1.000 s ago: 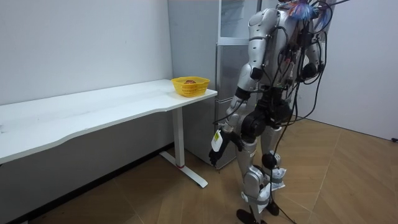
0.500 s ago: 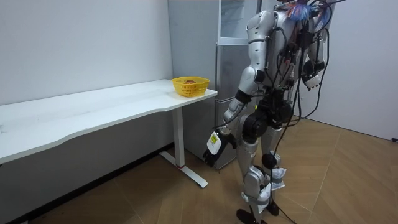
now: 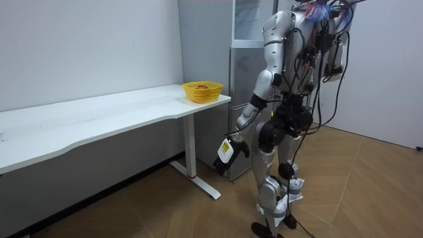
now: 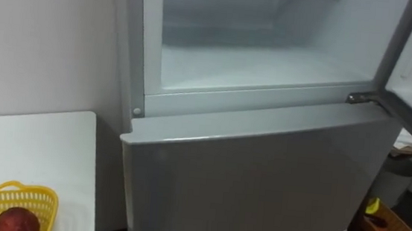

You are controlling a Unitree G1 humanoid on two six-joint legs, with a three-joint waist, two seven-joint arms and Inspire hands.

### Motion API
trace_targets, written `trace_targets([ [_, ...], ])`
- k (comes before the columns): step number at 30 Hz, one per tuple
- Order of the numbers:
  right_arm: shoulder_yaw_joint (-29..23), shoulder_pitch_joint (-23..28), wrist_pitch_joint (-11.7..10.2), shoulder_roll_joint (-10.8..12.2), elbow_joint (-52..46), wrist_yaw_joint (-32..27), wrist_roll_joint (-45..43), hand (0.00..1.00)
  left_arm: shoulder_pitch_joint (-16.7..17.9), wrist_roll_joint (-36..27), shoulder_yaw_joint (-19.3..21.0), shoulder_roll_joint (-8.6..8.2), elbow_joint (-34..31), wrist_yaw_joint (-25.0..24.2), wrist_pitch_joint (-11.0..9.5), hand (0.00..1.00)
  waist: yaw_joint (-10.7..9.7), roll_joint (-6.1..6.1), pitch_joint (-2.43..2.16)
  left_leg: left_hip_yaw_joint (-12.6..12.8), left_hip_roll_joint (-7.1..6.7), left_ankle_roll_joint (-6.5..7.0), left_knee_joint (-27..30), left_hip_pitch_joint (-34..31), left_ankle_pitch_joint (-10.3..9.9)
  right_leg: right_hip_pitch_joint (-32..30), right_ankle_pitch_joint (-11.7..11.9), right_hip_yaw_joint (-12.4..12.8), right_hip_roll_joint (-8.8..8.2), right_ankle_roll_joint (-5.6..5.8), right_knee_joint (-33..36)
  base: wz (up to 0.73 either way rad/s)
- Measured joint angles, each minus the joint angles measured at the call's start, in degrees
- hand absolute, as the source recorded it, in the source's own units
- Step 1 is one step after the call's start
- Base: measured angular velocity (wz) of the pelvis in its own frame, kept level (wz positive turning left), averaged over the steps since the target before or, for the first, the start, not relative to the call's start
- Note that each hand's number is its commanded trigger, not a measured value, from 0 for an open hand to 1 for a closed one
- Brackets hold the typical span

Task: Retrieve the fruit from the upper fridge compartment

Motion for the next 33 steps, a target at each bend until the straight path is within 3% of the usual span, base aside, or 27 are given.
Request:
trace_targets([
  [6,0.0,-1.1,1.4,0.0,-0.2,7.7,2.0,0.00,0.1,0.0,0.2,-0.11,0.1,-0.8,0.0,0.00,0.0,-0.48,-0.09,0.0,0.00,0.00,0.0,0.2,0.0,0.0,0.0,0.2,0.01,0.01,0.1,-0.01],
  [11,0.3,-1.7,2.6,0.0,-3.1,15.6,2.0,0.00,0.1,0.1,2.2,-1.16,0.5,-1.0,0.0,0.00,0.3,-0.60,-0.11,-0.1,0.02,0.00,0.0,0.1,0.0,0.0,0.0,0.2,0.03,0.00,-0.1,0.00],
  [17,0.3,-1.7,4.1,0.0,-5.5,22.4,5.2,0.00,0.4,0.1,2.9,-1.16,1.3,-1.0,0.0,0.00,1.6,-0.84,-0.14,-0.1,0.04,0.00,0.0,0.3,0.0,0.5,0.1,-0.1,-0.03,-0.02,-0.3,0.00],
  [33,1.0,-3.9,4.5,-1.4,-10.8,30.8,3.6,0.00,1.2,2.4,4.4,-1.15,3.1,-2.0,0.2,0.00,1.8,-0.19,-0.11,-1.4,-0.03,0.01,-0.1,0.7,-0.1,2.0,0.4,-2.5,-0.46,-0.07,-1.2,0.05],
])
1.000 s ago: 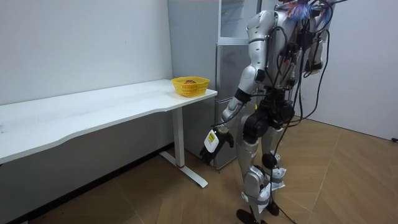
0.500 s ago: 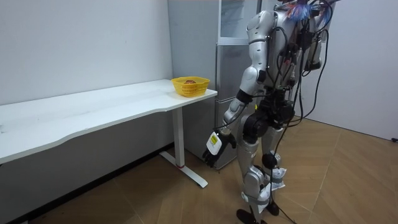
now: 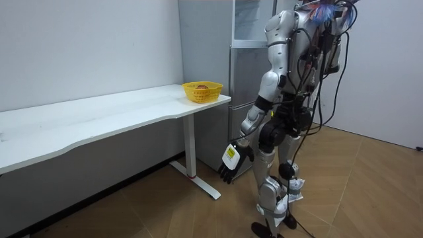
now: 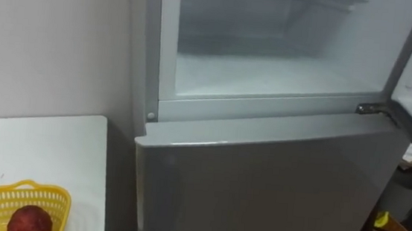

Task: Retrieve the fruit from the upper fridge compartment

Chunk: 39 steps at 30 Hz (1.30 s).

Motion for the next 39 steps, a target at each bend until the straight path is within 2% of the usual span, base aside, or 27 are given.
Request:
trace_targets([
  [3,1.4,0.0,0.0,0.0,-0.6,2.5,0.0,0.00,0.0,0.0,-0.1,-0.01,1.1,-0.1,0.0,0.00,0.0,0.39,-0.09,0.0,0.00,0.00,0.0,0.1,0.0,0.0,0.0,-0.1,-0.02,-0.01,0.1,0.00],
  [6,3.5,0.0,0.0,0.0,-0.6,5.6,-2.4,0.00,0.0,0.3,-0.4,-0.46,2.3,-0.1,0.6,0.00,0.5,1.00,-0.39,0.2,-0.01,0.00,0.2,0.3,0.0,0.1,0.0,0.3,0.00,-0.01,0.2,-0.06],
  [15,11.0,0.0,1.3,0.0,-2.0,10.8,-4.5,0.00,-0.1,0.0,-2.3,-0.14,2.6,0.2,1.4,0.00,2.4,0.83,-0.29,0.1,0.02,0.00,0.2,0.4,0.0,0.1,0.0,0.1,-0.06,-0.09,0.9,0.00],
  [18,12.9,0.0,1.2,0.0,-2.0,12.4,-9.2,0.00,-0.3,0.2,-3.5,0.14,2.6,0.0,1.4,0.00,3.2,0.78,-0.27,-0.1,0.00,0.01,0.3,0.3,0.0,0.0,0.0,-0.1,-0.16,-0.09,1.0,0.01],
  [20,14.2,0.0,1.2,0.0,-2.0,13.0,-15.5,0.00,-0.3,1.2,-3.5,0.13,2.8,-0.1,1.4,0.00,3.7,0.45,-0.15,-0.1,0.00,0.01,0.2,0.3,0.0,0.0,0.0,-0.1,-0.14,-0.09,0.9,0.00],
  [26,16.7,0.0,1.4,0.0,-2.0,13.3,-21.6,0.00,-1.0,1.3,-3.6,0.17,4.3,0.0,1.5,0.00,4.5,-1.03,0.05,-1.1,-0.11,0.02,0.3,0.2,0.0,0.5,0.0,-1.0,-0.29,-0.09,0.6,0.07],
  [29,18.5,0.0,2.3,0.0,-2.4,13.3,-22.7,0.00,-1.1,1.3,-4.0,0.17,4.5,0.0,2.2,0.00,5.3,-1.45,-0.01,-1.5,-0.12,0.01,0.3,0.2,0.0,1.0,0.0,-1.4,-0.26,-0.06,0.0,0.09],
  [33,19.6,0.2,2.2,0.3,-2.7,13.3,-24.7,0.00,-1.1,1.3,-4.6,0.09,4.4,0.1,2.4,0.00,6.3,-1.51,-0.34,-1.5,-0.14,0.01,0.3,0.0,0.0,1.3,0.0,-1.5,-0.28,-0.04,0.0,0.00],
  [39,19.9,0.2,2.5,0.1,-2.8,13.3,-26.2,0.00,-1.1,1.3,-4.6,0.09,4.9,0.0,2.3,0.00,6.4,-1.41,-0.23,-1.7,-0.10,0.01,0.6,0.2,0.0,1.8,0.0,-1.8,-0.31,0.01,-0.3,0.02],
])
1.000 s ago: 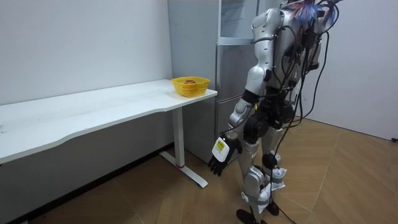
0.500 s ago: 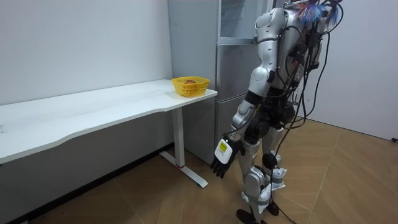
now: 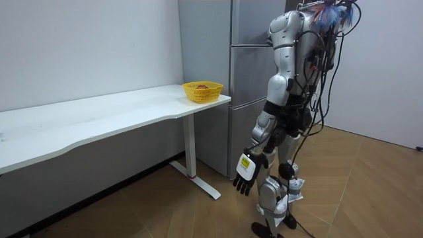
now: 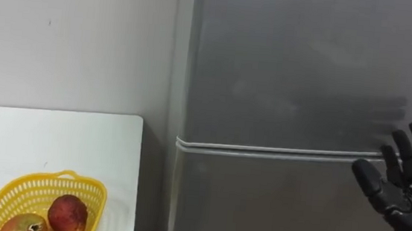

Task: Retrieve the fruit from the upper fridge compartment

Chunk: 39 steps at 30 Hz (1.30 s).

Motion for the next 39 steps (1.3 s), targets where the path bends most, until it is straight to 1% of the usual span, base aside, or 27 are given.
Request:
trace_targets([
  [3,0.0,0.0,0.0,0.0,0.0,0.0,0.0,0.00,0.0,0.0,0.0,0.00,0.0,0.0,0.0,0.00,0.3,0.05,0.10,0.0,0.03,0.00,-0.1,0.0,0.0,0.0,0.0,-0.1,0.00,-0.01,0.1,0.01],
  [8,-0.1,0.0,0.0,0.0,0.0,-0.2,0.3,0.00,0.0,0.2,0.0,-0.16,0.0,0.0,0.0,0.00,0.8,0.06,0.09,-0.1,0.04,0.00,0.1,0.0,0.0,0.0,0.0,-0.2,-0.06,-0.04,0.3,0.00],
  [10,-0.2,0.0,0.0,0.0,-0.1,-0.8,0.2,0.00,0.0,0.2,0.0,-0.14,0.0,0.0,0.1,0.00,0.5,0.08,0.04,-0.6,-0.02,0.00,0.2,-0.2,0.0,0.0,0.0,-0.8,-0.16,-0.04,0.3,0.09],
  [13,-0.1,0.0,0.0,0.0,-0.6,-2.1,0.1,0.00,0.0,0.2,-0.1,-0.14,0.0,0.0,0.1,0.00,0.4,0.04,0.07,-0.7,0.00,0.00,0.6,-0.2,0.0,-0.1,0.0,-0.8,-0.17,-0.05,0.3,0.04],
  [14,-0.1,0.0,0.0,0.0,-0.6,-2.9,0.1,0.00,0.0,0.1,-0.1,-0.15,-0.1,0.0,0.0,0.00,0.4,0.01,0.06,-0.7,-0.01,0.00,0.5,-0.1,0.0,-0.1,0.0,-0.8,-0.17,-0.05,0.3,0.00],
  [15,-0.2,0.0,0.0,0.0,-0.8,-3.9,-0.1,0.00,-0.1,0.2,0.0,-0.15,-0.1,0.3,-0.1,0.00,0.2,0.25,0.00,-0.7,-0.01,0.00,0.5,-0.1,0.0,-0.1,0.0,-0.8,-0.17,-0.05,0.3,0.00],
  [18,-0.7,-0.1,0.0,-0.2,-1.4,-6.8,-0.8,0.00,-0.1,0.3,0.0,-0.14,-0.3,1.4,-0.4,0.00,-0.1,0.11,-0.06,-1.0,-0.05,0.01,0.5,-0.2,0.0,0.0,0.0,-0.9,-0.20,-0.06,0.3,0.04],
  [21,-1.6,-0.1,0.0,-0.2,-2.2,-10.3,-1.6,0.00,0.0,0.5,0.1,-0.14,-0.2,2.3,-0.7,0.00,-0.4,0.28,0.06,-1.2,-0.09,0.00,0.6,-0.1,0.0,0.0,0.0,-1.0,-0.19,-0.06,0.2,0.00],
  [23,-2.9,0.1,0.0,-0.2,-2.2,-13.6,-4.0,0.00,-0.1,0.8,0.3,-0.14,-0.4,2.9,-0.8,0.00,-0.7,0.32,0.11,-1.4,-0.15,0.00,0.4,-0.3,0.0,0.0,0.0,-1.1,-0.18,-0.05,0.0,0.04],
  [24,-3.4,0.1,0.0,-0.2,-2.2,-15.8,-5.0,0.00,-0.1,0.8,0.3,-0.11,-0.4,3.0,-0.8,0.00,-1.0,0.27,0.06,-1.4,-0.15,0.01,0.2,-0.4,0.0,0.0,0.0,-1.1,-0.17,-0.05,-0.2,0.00],
  [25,-3.7,0.2,0.0,-0.2,-2.2,-16.9,-5.1,0.00,-0.1,0.8,0.3,-0.11,-0.4,3.2,-0.8,0.00,-1.2,0.40,0.09,-1.4,-0.15,0.01,0.2,-0.4,0.0,0.0,0.0,-1.1,-0.17,-0.04,-0.3,0.00],
  [26,-4.2,0.9,-0.1,-0.2,-2.2,-19.1,-5.3,0.00,-0.1,0.8,0.7,-0.11,-0.5,3.5,-0.8,0.00,-1.4,0.36,0.04,-1.4,-0.14,0.00,0.2,-0.4,0.0,0.0,0.0,-1.1,-0.12,-0.03,-0.5,0.00],
  [27,-4.8,1.4,-0.1,-0.2,-2.2,-21.4,-5.9,0.00,-0.2,0.8,1.3,-0.11,-0.6,3.6,-0.8,0.00,-1.6,0.46,0.07,-1.3,-0.13,0.00,0.1,-0.4,0.0,0.0,0.0,-1.0,-0.08,-0.03,-0.6,0.00],
  [28,-5.3,1.5,0.0,-0.2,-2.0,-22.5,-6.4,0.00,-0.2,0.8,1.4,-0.13,-0.6,3.7,-0.8,0.00,-1.9,0.53,0.09,-1.3,-0.14,0.00,0.1,-0.5,0.0,0.0,0.0,-1.0,-0.07,-0.03,-0.7,0.00],
  [29,-6.3,1.7,0.0,-0.1,-1.9,-25.0,-7.8,0.00,-0.2,0.7,1.6,-0.18,-0.7,3.9,-0.8,0.00,-2.2,0.46,-0.06,-1.3,-0.17,0.01,0.1,-0.8,0.0,0.0,0.0,-1.0,-0.08,0.01,-0.6,0.00],
  [30,-6.8,1.8,-0.1,-0.1,-1.7,-26.5,-8.6,0.00,-0.2,0.6,1.6,-0.17,-0.8,4.0,-0.7,0.00,-2.3,0.83,0.07,-1.3,-0.18,0.01,0.1,-0.9,0.0,0.0,0.0,-1.0,-0.08,0.05,-0.6,0.00],
  [31,-7.7,1.8,-0.2,-0.1,-0.8,-29.4,-9.7,0.00,-0.2,0.5,1.1,-0.15,-1.0,4.5,-0.4,0.00,-2.8,1.08,0.15,-1.4,-0.20,0.01,0.1,-1.0,0.0,0.0,0.1,-1.0,-0.04,0.12,-0.6,0.00],
  [32,-7.9,1.8,-0.2,-0.1,0.8,-32.5,-10.1,0.00,-0.2,0.3,0.9,-0.21,-1.1,5.1,0.1,0.00,-3.4,1.24,0.15,-1.4,-0.24,0.01,0.1,-1.1,0.0,0.1,0.1,-1.1,-0.08,0.13,-0.7,0.00],
  [33,-7.9,1.9,-0.2,0.1,1.6,-34.0,-10.5,0.00,-0.3,0.3,0.9,-0.21,-1.1,5.4,0.3,0.00,-3.5,1.43,0.21,-1.4,-0.25,0.01,0.1,-1.1,0.0,0.1,0.1,-1.1,-0.08,0.13,-0.7,0.00],
  [34,-7.9,2.6,0.0,0.6,3.0,-37.1,-11.7,0.00,-0.5,0.3,0.7,-0.21,-1.3,5.9,0.5,0.00,-3.7,1.30,0.10,-1.2,-0.25,0.01,0.0,-1.1,0.0,0.1,0.1,-1.1,-0.07,0.15,-0.8,0.00],
  [35,-7.9,3.6,0.0,1.3,3.6,-40.1,-11.8,0.00,-0.6,-0.1,0.4,-0.21,-1.4,6.3,1.0,0.00,-3.7,1.64,0.16,-1.0,-0.24,0.01,0.0,-1.1,0.0,0.0,0.1,-1.1,-0.07,0.18,-0.8,0.00],
  [36,-7.9,4.1,0.0,1.6,4.0,-41.5,-11.8,0.00,-0.7,-0.2,0.1,-0.21,-1.6,6.3,1.3,0.00,-3.7,1.87,0.16,-0.9,-0.24,0.01,0.0,-1.1,0.0,-0.1,0.0,-1.0,-0.07,0.19,-0.8,0.00],
  [37,-7.9,4.5,0.0,2.4,5.4,-43.8,-12.1,0.00,-0.7,-0.2,-0.2,-0.21,-1.9,6.3,1.9,0.00,-3.8,1.82,0.38,-0.9,-0.26,0.01,-0.3,-1.1,0.0,-0.1,0.0,-1.0,-0.07,0.24,-0.9,0.00],
  [38,-7.9,4.8,0.0,3.4,7.6,-45.9,-13.3,0.00,-0.7,-0.2,-0.6,-0.20,-2.6,6.4,2.7,0.00,-4.1,2.46,0.17,-1.0,-0.27,0.01,-0.4,-1.1,0.0,-0.1,0.0,-1.0,-0.06,0.25,-0.9,0.00],
  [39,-7.8,5.0,0.1,4.2,10.3,-47.7,-13.7,0.00,-0.7,-0.1,-1.2,-0.20,-3.3,6.7,3.0,0.00,-4.2,2.39,0.22,-1.1,-0.30,0.00,-0.4,-1.0,0.0,0.0,-0.1,-1.0,-0.07,0.27,-0.8,0.00],
])
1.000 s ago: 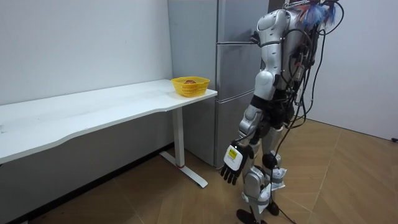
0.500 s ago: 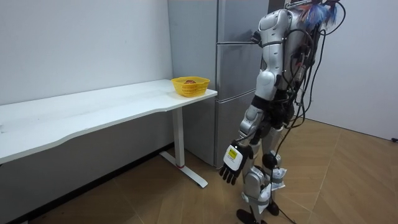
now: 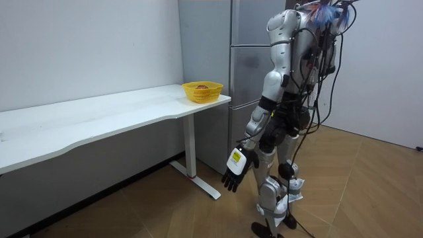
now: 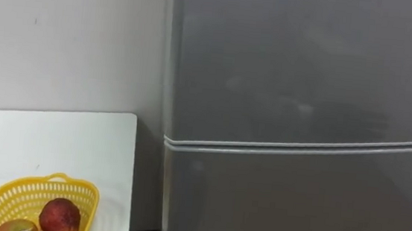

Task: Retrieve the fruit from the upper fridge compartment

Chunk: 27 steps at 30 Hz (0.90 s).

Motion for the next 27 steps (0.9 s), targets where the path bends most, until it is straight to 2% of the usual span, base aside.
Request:
trace_targets([
  [3,0.4,0.2,0.4,1.6,6.0,-2.8,-1.5,0.00,-0.5,0.0,-0.5,-0.06,-0.2,0.0,0.2,0.00,0.2,0.20,-0.08,0.2,0.00,-0.02,0.1,0.1,0.0,0.0,-0.1,0.1,0.00,-0.02,0.1,-0.01],
  [5,1.3,1.5,1.0,3.5,9.9,-3.8,-2.2,0.00,-0.8,0.0,-1.2,-0.28,-0.4,-0.1,0.5,0.00,0.6,0.20,-0.07,0.6,0.06,-0.03,0.1,0.2,0.0,-0.2,-0.2,0.3,0.00,-0.07,0.0,-0.06],
  [9,5.2,5.0,1.1,4.8,15.5,-3.5,-2.6,0.00,-0.3,0.1,-1.7,-0.46,-1.9,-0.1,0.6,0.00,1.1,0.33,-0.11,0.7,0.04,-0.03,0.1,0.1,0.0,-0.9,-0.3,0.8,0.01,-0.04,0.1,-0.04],
  [14,9.2,5.3,1.1,5.6,29.1,-1.3,-6.7,0.00,-0.9,-0.1,-1.7,-0.49,-1.9,-0.1,0.0,0.00,0.9,1.04,0.07,-0.1,-0.07,-0.02,0.1,0.3,0.0,0.1,-0.3,0.3,-0.06,0.00,0.0,0.06],
  [15,9.8,5.4,1.1,5.6,31.3,-0.7,-6.9,0.00,-0.9,-0.1,-1.7,-0.49,-1.8,-0.1,-0.3,0.00,1.0,0.81,0.00,-0.1,-0.09,-0.02,0.0,0.6,0.0,0.1,-0.4,0.3,-0.06,0.03,0.0,0.06],
  [16,10.7,5.8,1.3,5.7,35.1,0.4,-7.5,0.00,-0.7,0.1,-1.7,-0.55,-1.5,-0.1,-0.6,0.00,1.2,1.12,0.08,0.0,-0.10,-0.02,-0.2,1.1,0.0,0.2,-0.6,0.5,-0.07,0.03,0.1,-0.05],
  [17,10.9,6.2,2.1,5.8,37.5,1.5,-9.0,0.00,-0.6,0.4,-1.6,-0.62,-1.3,-0.3,-0.6,0.00,1.9,1.08,-0.06,0.5,-0.08,-0.03,-0.3,1.2,0.0,0.1,-0.8,0.6,-0.09,0.03,0.2,-0.09],
  [19,10.9,6.5,2.4,5.8,39.8,2.7,-9.9,0.00,-0.4,0.6,-1.2,-0.61,-1.4,-0.7,-0.5,0.00,2.2,1.42,0.11,0.7,-0.02,-0.03,-0.4,1.1,0.0,0.0,-0.8,0.6,-0.08,0.01,0.2,-0.06],
  [23,11.2,6.3,2.5,5.7,46.6,6.6,-14.2,0.00,0.1,0.9,-0.5,-0.70,-1.4,-2.0,-0.2,0.00,2.2,1.17,0.03,0.6,-0.02,-0.04,-0.3,1.2,0.0,0.2,-0.7,0.4,-0.08,-0.03,0.1,0.00],
  [27,13.3,5.5,3.3,5.6,53.2,10.2,-19.9,0.00,-0.1,1.0,-0.5,-0.71,-0.3,-2.2,-0.3,0.00,2.5,1.10,0.28,0.6,-0.04,-0.04,-0.3,2.0,0.0,1.1,-0.8,0.5,-0.09,-0.03,-0.1,0.00],
])
